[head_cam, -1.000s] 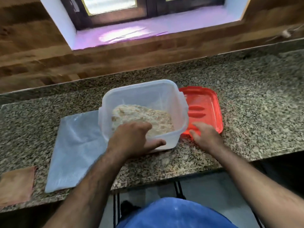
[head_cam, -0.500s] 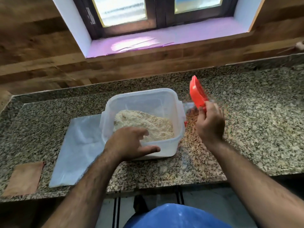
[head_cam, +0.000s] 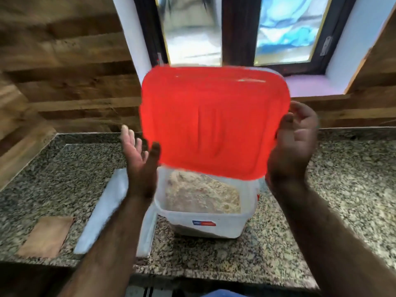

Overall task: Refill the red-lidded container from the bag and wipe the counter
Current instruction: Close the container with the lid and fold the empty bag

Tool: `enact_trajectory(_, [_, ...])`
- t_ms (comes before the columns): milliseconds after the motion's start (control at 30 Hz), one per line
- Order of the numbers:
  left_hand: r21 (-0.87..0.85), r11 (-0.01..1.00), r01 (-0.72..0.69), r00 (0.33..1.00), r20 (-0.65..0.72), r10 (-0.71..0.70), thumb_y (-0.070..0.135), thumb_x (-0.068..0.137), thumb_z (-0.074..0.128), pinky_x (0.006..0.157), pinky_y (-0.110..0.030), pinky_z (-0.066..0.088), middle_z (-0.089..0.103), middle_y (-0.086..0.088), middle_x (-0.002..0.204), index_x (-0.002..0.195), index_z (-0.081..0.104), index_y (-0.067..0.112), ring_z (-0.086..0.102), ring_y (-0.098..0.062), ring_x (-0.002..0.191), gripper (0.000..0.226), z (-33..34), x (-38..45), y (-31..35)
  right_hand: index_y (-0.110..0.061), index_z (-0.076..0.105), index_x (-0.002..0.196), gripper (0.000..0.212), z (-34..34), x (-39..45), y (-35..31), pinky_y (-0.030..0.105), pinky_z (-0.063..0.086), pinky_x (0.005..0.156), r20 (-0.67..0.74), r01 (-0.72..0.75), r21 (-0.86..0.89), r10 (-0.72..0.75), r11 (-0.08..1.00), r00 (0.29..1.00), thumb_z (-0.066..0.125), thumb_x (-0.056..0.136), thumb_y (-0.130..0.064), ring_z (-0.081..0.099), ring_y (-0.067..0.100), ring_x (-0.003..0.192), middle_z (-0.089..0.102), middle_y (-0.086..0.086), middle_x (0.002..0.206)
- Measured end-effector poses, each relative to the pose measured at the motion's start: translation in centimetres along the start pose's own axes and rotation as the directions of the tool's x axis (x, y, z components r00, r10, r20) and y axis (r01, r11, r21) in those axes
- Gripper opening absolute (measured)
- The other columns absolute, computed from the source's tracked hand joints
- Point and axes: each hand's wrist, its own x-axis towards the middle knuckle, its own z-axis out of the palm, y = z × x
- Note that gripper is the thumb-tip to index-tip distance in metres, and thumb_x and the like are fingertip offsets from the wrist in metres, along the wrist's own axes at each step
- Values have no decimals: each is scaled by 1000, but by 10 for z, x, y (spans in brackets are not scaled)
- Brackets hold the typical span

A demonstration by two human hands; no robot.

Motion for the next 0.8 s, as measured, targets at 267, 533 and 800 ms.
enact_trajectory(267, [-144,946,290,957,58,-284,40,110,55,92,-47,63,77,-15,128,144,55,20,76,-26,107,40,-8,1,-1,-11,73,110,66,-18,1,70,40,59,80,58,-490,-586,636,645,769,46,101,-71,76,30,93,80,6,96])
enact_trajectory(533, [77,808,584,807,53,-588,61,75,87,92,-55,65,77,-15,127,152,53,16,80,-33,105,96,-19,3,-61,-14,58,129,79,-34,-30,97,52,64,90,-6,-403,-853,766,331,643,71,81,-76,73,33,100,72,10,114])
enact_trajectory(800, [36,651,758,630,215,-746,29,91,82,86,-54,67,77,-25,122,134,67,2,78,-43,106,53,-24,5,-60,-3,65,129,65,-46,-26,100,54,69,80,117,-729,-524,885,440,450,89,85,-44,82,40,92,82,19,106])
